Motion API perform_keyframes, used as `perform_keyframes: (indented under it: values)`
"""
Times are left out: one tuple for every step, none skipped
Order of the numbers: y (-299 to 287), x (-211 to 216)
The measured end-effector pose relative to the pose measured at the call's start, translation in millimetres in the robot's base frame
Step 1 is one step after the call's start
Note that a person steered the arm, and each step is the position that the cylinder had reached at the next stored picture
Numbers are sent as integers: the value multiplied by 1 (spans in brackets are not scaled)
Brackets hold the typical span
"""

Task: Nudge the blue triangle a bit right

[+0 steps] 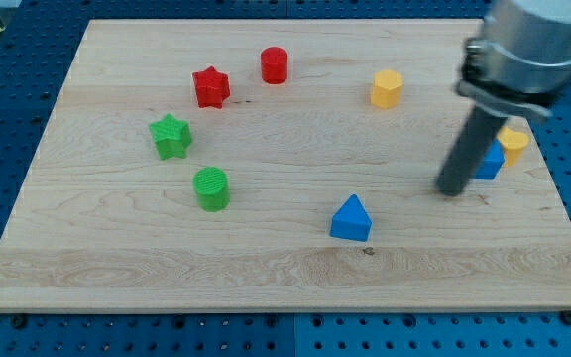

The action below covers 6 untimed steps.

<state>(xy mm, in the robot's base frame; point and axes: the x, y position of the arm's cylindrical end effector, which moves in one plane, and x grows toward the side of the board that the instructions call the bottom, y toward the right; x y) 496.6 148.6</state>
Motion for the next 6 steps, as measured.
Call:
perform_keyframes:
  values:
    - [-78,0]
    - [-150,13]
    - [-162,48]
    - [-135,50]
    - [-94,50]
    - [-54,50]
